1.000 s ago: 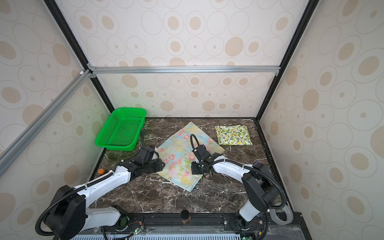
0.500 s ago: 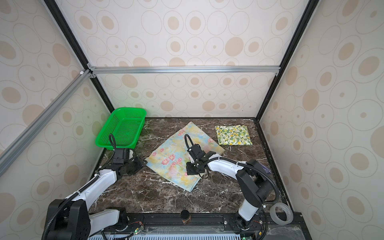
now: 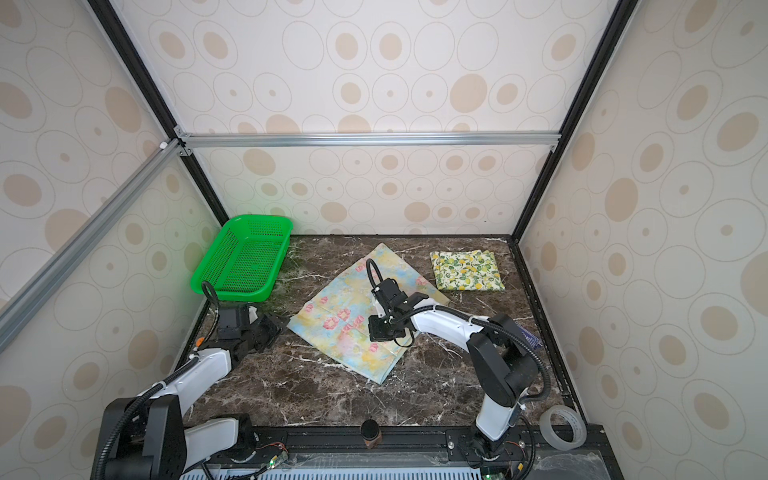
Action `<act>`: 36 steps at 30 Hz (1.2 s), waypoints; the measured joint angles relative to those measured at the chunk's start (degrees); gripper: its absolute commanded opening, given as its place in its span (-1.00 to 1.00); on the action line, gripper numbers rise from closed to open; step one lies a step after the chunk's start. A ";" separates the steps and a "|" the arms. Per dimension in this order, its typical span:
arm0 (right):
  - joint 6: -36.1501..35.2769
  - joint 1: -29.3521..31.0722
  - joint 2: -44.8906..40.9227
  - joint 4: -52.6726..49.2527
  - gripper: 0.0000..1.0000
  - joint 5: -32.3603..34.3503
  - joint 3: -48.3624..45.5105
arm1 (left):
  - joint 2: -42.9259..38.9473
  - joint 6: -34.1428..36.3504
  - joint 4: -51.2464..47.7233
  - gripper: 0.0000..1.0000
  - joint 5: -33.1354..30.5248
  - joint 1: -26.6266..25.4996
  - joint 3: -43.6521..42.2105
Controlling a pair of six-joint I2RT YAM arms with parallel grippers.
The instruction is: Fold and stack the skirts
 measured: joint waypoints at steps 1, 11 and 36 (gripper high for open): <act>0.00 -0.22 0.11 0.02 -1.00 -0.04 0.17 | 0.02 -0.17 0.74 -0.07 0.11 0.00 -0.26; 0.11 -1.22 1.66 0.09 -1.00 -1.64 0.28 | 3.23 -0.72 7.19 -0.06 1.38 0.07 -2.05; 0.48 -2.19 2.34 -0.20 -1.00 -1.70 1.33 | 7.67 -2.23 12.98 -0.14 0.92 0.07 -4.70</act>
